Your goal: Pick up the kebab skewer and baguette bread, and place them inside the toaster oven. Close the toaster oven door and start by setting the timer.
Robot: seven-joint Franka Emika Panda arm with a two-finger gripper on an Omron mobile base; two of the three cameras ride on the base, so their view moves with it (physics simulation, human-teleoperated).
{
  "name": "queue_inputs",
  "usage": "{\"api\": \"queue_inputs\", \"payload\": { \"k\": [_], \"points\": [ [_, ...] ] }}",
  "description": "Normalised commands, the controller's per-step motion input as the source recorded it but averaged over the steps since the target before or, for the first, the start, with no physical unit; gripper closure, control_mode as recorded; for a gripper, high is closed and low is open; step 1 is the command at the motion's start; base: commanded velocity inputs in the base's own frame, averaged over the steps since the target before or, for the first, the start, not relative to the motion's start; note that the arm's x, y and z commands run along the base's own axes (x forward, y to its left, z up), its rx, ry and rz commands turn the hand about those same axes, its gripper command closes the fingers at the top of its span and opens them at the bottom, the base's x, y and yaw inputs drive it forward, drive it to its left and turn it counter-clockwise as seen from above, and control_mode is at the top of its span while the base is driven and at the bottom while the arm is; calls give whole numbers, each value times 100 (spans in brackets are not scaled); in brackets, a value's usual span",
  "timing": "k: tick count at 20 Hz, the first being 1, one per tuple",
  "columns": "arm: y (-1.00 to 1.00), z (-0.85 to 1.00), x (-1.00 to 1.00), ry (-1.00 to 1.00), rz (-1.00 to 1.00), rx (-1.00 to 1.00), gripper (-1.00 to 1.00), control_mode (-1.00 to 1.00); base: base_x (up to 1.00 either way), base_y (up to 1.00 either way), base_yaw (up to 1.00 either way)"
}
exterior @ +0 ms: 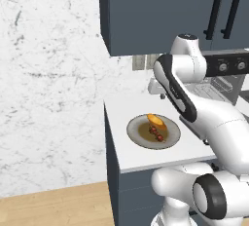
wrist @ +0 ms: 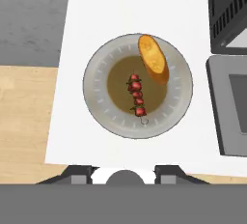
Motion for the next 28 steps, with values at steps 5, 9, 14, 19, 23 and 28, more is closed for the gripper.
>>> {"api": "queue_inputs", "payload": {
  "k": [5, 9, 14, 19, 23, 28],
  "points": [
    [-7, -25, -17, 0, 0, -1, -100, -100, 0, 0, 0],
    [-84, -21, -39, -6, 7, 2, -100, -100, 0, 0, 0],
    [-99, 0, -10, -30, 30, 5, -100, -100, 0, 0, 0],
    [-100, 0, 0, -49, 43, 0, -100, -100, 0, 0, 0],
    [-91, -1, 19, -46, 41, 6, -100, -100, 0, 0, 0],
    [-73, 0, 54, -33, 33, 10, -100, -100, 0, 0, 0]
  ]
}}
